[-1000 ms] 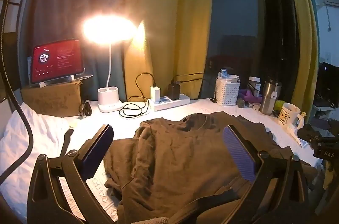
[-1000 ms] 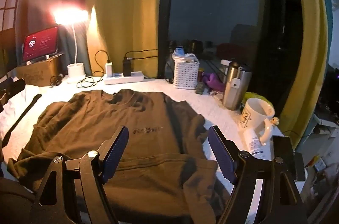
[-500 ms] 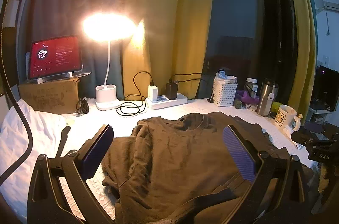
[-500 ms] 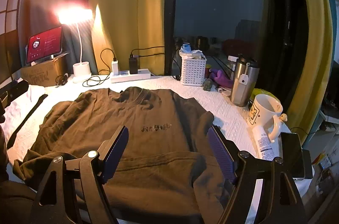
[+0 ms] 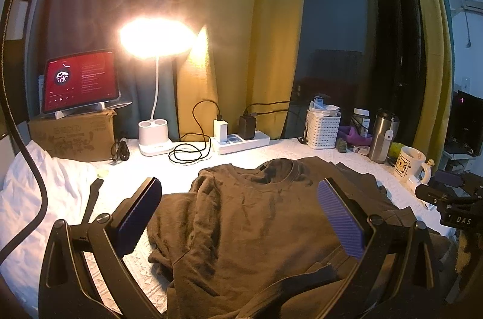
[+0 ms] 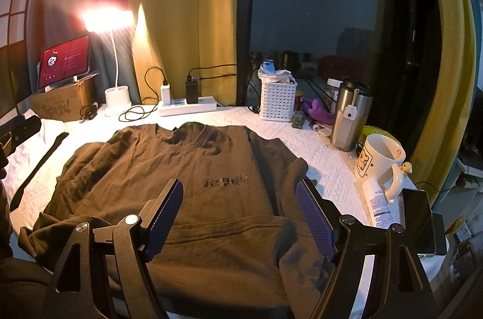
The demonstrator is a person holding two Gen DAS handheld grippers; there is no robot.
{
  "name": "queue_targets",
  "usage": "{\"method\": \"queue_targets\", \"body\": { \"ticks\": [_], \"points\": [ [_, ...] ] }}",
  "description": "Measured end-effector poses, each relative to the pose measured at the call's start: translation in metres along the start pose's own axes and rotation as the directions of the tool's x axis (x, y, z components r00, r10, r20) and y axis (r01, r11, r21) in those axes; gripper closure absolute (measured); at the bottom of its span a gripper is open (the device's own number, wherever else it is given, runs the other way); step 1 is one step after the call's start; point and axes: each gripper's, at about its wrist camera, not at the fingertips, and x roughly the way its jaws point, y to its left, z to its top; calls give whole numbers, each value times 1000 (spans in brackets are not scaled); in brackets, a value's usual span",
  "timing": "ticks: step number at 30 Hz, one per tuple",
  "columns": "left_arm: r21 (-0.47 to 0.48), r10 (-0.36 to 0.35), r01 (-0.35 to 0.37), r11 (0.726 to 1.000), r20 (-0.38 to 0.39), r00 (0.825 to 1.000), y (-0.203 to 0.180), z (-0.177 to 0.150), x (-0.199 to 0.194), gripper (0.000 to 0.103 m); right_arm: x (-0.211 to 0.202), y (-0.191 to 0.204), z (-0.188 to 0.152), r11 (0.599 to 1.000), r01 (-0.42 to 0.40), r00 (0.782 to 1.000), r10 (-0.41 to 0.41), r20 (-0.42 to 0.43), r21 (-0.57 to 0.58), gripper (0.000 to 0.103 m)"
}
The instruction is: Fold small clothes
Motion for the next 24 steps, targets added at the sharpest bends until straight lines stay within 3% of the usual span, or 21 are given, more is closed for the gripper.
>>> {"method": "queue_targets", "body": {
  "ticks": [24],
  "points": [
    [-3,17,-17,1000,-3,1000,5,-1,2,1,2,6,2,1000,1,1000,-1,0,-9,24]
  ]
}}
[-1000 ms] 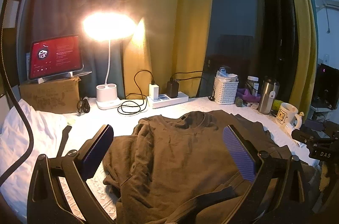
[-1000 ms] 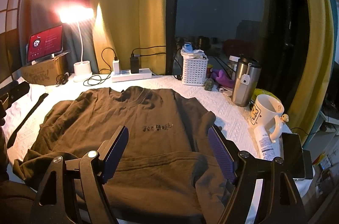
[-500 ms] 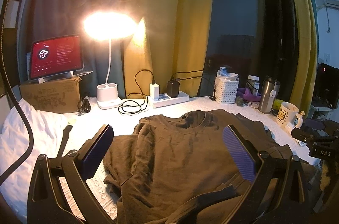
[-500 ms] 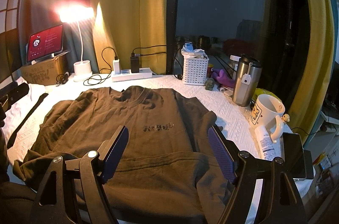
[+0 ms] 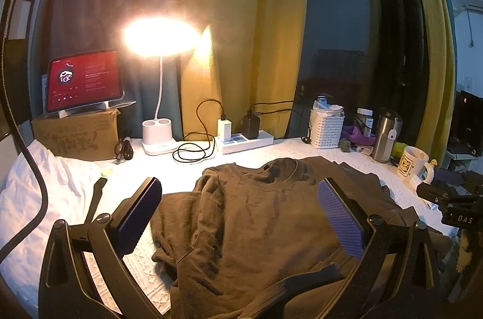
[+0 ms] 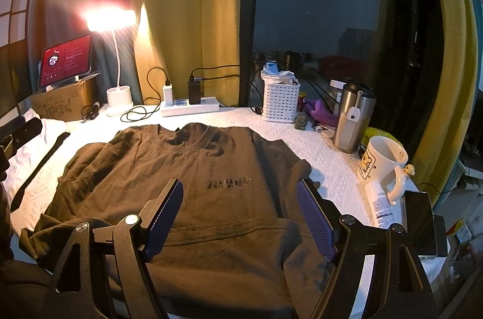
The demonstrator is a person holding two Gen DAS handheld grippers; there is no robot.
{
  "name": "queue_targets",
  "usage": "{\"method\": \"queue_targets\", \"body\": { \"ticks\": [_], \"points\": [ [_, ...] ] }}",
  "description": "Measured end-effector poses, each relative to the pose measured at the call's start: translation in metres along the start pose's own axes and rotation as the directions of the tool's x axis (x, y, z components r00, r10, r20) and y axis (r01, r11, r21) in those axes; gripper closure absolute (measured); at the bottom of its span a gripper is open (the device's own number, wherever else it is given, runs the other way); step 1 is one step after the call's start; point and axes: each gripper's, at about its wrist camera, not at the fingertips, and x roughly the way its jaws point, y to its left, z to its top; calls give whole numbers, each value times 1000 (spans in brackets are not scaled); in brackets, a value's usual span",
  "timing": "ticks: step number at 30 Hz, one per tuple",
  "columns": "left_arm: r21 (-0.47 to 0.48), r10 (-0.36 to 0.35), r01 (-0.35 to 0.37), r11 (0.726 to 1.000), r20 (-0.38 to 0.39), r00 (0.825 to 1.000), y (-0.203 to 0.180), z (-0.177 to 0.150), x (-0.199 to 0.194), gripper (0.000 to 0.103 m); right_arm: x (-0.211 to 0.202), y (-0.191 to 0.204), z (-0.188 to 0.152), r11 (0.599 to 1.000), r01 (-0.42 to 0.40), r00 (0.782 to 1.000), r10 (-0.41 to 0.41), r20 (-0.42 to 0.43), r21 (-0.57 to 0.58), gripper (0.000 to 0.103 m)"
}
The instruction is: Fold small clothes
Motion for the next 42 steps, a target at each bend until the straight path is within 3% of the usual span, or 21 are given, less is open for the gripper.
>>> {"method": "queue_targets", "body": {
  "ticks": [28,42],
  "points": [
    [8,2,-1,1000,-13,1000,0,-2,1,1,7,7,0,1000,-7,1000,7,-11,0,24],
    [24,8,-5,1000,-113,994,-6,-8,47,1,47,-12,-4,1000,-1,997,3,-80,29,24]
  ]
}}
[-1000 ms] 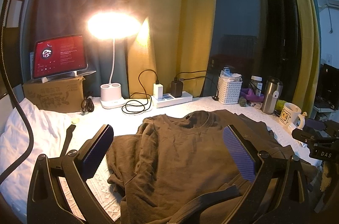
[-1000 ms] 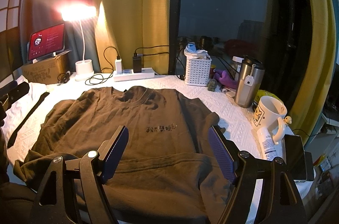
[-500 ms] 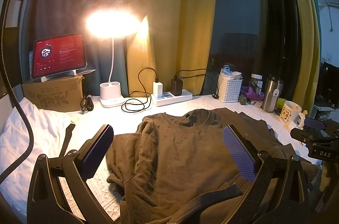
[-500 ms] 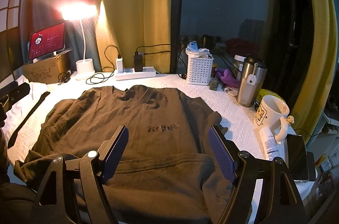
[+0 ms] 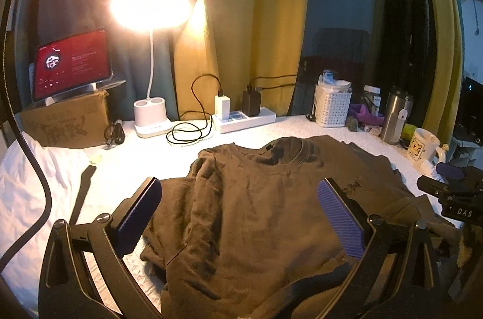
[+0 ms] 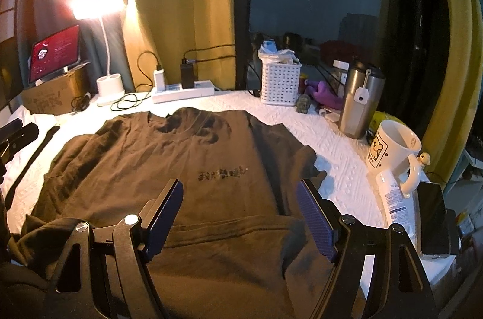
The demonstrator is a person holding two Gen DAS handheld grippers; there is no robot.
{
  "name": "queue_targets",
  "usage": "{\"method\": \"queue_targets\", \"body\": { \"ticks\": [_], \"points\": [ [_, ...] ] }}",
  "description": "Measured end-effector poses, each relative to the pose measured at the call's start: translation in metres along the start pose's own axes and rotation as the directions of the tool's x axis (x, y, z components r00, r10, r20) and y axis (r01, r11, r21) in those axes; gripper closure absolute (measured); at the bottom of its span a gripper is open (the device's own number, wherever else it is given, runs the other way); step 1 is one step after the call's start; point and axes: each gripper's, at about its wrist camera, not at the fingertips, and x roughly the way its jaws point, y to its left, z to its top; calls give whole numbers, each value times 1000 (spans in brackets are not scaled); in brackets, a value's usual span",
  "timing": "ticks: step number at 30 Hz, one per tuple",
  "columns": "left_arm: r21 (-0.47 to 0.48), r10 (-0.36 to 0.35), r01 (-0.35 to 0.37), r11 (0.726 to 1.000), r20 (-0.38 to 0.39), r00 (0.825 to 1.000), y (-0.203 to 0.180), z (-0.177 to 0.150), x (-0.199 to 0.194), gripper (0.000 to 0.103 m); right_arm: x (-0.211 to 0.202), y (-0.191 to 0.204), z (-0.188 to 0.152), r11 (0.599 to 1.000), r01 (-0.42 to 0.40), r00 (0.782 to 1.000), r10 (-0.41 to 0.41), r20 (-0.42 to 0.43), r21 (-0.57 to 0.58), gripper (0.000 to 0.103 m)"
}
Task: Fold small clothes
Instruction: 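Grasp the shirt hem edge with the right gripper and lift it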
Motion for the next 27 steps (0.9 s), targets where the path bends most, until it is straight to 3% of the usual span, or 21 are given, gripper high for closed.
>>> {"method": "queue_targets", "body": {
  "ticks": [18,27],
  "points": [
    [56,-1,7,998,-115,993,-27,30,91,1,83,-61,31,997,65,994,-61,-93,44,24],
    [78,45,-33,996,-154,987,-34,40,122,1,130,-98,45,996,66,986,-55,-156,64,24]
  ]
}}
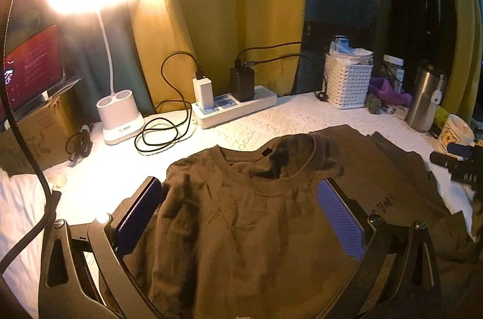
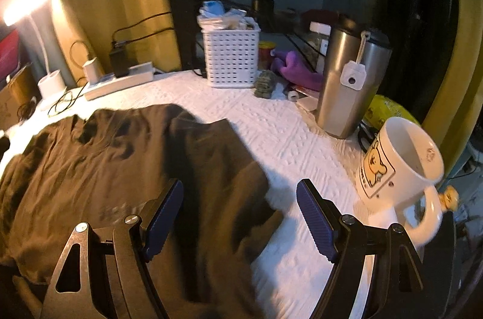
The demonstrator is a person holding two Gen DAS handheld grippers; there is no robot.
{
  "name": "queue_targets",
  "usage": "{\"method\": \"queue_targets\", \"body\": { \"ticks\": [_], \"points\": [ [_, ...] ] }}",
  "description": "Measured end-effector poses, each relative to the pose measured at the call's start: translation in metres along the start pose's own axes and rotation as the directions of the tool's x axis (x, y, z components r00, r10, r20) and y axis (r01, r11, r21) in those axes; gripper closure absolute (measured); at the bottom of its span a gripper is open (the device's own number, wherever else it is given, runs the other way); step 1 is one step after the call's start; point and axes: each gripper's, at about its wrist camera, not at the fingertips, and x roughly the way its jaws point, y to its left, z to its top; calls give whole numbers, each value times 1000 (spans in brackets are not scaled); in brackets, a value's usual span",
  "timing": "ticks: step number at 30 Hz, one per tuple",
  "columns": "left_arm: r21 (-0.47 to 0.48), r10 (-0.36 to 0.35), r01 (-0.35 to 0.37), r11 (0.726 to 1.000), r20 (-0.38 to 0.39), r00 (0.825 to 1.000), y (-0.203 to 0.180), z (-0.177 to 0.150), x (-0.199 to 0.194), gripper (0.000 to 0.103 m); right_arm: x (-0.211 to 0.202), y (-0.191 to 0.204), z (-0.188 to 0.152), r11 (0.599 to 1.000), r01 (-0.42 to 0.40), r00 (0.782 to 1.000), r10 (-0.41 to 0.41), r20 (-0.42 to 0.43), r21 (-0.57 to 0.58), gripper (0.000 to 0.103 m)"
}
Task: Fold small clothes
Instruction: 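Grasp the shirt hem edge with the right gripper and lift it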
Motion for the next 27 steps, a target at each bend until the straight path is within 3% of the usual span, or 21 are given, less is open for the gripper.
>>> {"method": "queue_targets", "body": {
  "ticks": [6,14,17,24,27],
  "points": [
    [-16,43,-43,999,-5,999,8,8,14,1,43,-31,23,1000,-17,998,18,-64,23,24],
    [-25,89,-90,996,-28,996,24,12,32,1,101,-31,30,993,-118,979,120,-167,21,25],
    [-33,95,-96,995,-36,995,29,12,36,1,106,-21,28,994,-110,979,105,-174,-15,39],
    [-35,80,-82,996,-46,996,32,8,39,1,101,2,25,984,-143,977,123,-174,-108,93],
    [-33,80,-81,996,-39,996,33,7,34,1,97,-2,25,988,-114,981,95,-169,-108,95]
  ]
}}
